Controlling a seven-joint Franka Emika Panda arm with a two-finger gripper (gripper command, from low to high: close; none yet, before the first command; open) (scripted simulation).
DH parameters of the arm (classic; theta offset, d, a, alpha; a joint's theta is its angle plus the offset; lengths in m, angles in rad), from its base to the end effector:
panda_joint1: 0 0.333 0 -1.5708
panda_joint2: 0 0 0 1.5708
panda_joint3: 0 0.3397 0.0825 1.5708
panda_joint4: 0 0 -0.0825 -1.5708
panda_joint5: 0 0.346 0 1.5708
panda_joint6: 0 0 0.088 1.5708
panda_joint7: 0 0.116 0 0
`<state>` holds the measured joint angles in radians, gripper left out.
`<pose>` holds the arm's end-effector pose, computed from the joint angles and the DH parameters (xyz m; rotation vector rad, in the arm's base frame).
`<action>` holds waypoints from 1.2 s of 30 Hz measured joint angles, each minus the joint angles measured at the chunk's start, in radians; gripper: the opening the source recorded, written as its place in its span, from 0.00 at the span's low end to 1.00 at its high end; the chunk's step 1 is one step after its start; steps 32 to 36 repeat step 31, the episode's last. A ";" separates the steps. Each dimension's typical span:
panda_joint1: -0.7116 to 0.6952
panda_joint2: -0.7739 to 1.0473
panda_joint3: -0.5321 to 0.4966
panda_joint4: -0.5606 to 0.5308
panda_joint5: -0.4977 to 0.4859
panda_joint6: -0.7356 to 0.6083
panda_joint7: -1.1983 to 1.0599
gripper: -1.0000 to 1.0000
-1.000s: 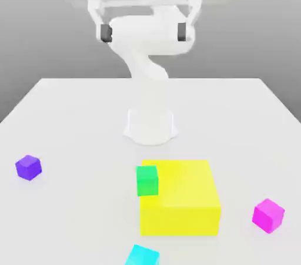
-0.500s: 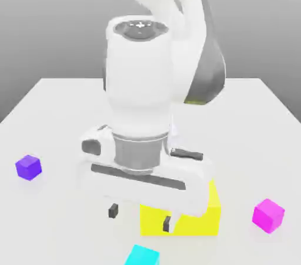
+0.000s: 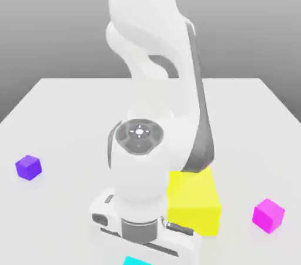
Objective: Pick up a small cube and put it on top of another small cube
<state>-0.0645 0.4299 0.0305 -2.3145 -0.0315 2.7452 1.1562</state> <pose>0.5143 -0.0161 0.2044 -2.6235 1.7262 -0.0011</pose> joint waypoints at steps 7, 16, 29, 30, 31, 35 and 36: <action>-0.009 -0.247 0.012 -0.108 0.008 -0.140 -0.045 0.00; -0.011 -0.573 0.021 -0.303 0.035 -0.270 -0.151 0.00; 0.002 -0.656 0.016 -0.499 0.054 -0.158 -0.230 1.00; 0.002 -0.656 0.016 -0.499 0.054 -0.158 -0.230 1.00; 0.002 -0.656 0.016 -0.499 0.054 -0.158 -0.230 1.00; 0.002 -0.656 0.016 -0.499 0.054 -0.158 -0.230 1.00; 0.002 -0.656 0.016 -0.499 0.054 -0.158 -0.230 1.00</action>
